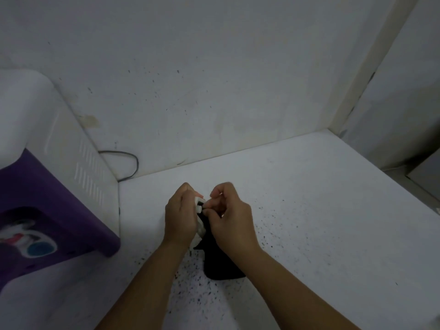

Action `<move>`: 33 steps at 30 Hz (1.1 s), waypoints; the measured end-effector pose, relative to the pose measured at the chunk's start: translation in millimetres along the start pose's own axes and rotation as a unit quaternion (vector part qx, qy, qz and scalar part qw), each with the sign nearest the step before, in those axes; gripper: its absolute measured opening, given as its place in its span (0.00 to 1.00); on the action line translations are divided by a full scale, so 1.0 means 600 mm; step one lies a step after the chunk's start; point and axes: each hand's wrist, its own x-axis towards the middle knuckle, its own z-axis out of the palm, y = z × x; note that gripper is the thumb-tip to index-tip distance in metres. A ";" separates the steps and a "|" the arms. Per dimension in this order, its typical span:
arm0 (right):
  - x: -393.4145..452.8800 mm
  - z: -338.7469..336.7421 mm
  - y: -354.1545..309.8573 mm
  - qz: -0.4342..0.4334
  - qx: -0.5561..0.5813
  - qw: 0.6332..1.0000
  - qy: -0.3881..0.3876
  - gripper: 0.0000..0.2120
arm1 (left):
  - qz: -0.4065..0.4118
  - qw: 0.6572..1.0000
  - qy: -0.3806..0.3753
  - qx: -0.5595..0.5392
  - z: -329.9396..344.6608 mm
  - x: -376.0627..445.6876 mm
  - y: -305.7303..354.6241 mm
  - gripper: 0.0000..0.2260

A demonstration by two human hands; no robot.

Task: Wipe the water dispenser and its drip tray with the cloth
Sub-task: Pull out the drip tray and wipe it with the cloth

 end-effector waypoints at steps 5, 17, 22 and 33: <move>-0.006 0.007 -0.001 0.006 0.006 1.000 -0.004 0.14 | 0.014 1.000 0.008 -0.010 -0.002 -0.002 -0.003 0.11; 0.015 -0.030 -0.017 0.041 0.134 0.989 -0.050 0.14 | 0.029 0.999 0.021 -0.002 -0.003 0.000 -0.007 0.12; 0.005 -0.010 -0.018 -0.041 0.021 0.999 -0.025 0.17 | 0.028 1.000 0.013 0.008 -0.003 -0.003 -0.006 0.11; 0.018 -0.044 0.026 0.081 0.036 0.994 -0.068 0.12 | 0.020 1.000 0.011 -0.002 -0.012 0.007 -0.008 0.13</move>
